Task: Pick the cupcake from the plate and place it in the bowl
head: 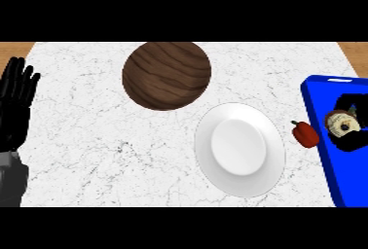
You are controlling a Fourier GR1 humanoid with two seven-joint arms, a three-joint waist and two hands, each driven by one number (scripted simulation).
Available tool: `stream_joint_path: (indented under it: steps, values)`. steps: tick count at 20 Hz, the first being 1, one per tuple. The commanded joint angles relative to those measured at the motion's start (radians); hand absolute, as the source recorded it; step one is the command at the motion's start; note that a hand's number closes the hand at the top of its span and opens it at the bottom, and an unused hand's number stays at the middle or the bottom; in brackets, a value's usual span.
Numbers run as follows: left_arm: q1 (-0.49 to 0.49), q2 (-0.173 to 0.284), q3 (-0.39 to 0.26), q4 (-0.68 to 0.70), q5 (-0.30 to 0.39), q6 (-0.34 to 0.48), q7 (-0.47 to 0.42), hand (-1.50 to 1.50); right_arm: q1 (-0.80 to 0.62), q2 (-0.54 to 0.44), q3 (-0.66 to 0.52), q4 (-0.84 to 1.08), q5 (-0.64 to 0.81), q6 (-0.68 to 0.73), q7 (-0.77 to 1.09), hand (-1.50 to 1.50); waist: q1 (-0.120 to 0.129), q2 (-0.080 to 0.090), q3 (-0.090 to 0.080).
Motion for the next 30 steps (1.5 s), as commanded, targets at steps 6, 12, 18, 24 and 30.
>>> stream_joint_path:
  steps: [6, 12, 18, 24, 30]
  values:
    - [-0.001, -0.008, -0.008, -0.039, -0.018, 0.027, 0.04, 0.0, -0.093, -0.01, -0.101, -0.333, -0.186, 0.177, 0.059, 1.5, 0.002, -0.005, 0.001]
    - [-0.067, -0.01, -0.022, 0.04, -0.044, 0.028, 0.017, 0.0, -0.324, 0.087, -0.097, -0.395, -0.333, 0.307, 0.203, 1.5, 0.01, -0.001, 0.0]
    - [-0.036, -0.022, -0.006, 0.061, -0.023, 0.004, -0.028, 0.0, -0.431, 0.22, -0.061, -0.417, -0.414, 0.316, 0.37, 1.5, 0.013, 0.001, 0.001]
    - [-0.009, -0.004, -0.003, 0.042, -0.012, -0.033, -0.021, 0.0, -0.658, 0.324, 0.017, -0.295, -0.407, 0.306, 0.59, 1.5, 0.021, 0.001, 0.0]
    - [-0.056, 0.003, 0.013, 0.045, -0.009, -0.014, 0.011, 0.0, -0.783, 0.342, 0.061, -0.003, -0.37, 0.209, 0.515, 1.5, 0.025, 0.006, 0.001]
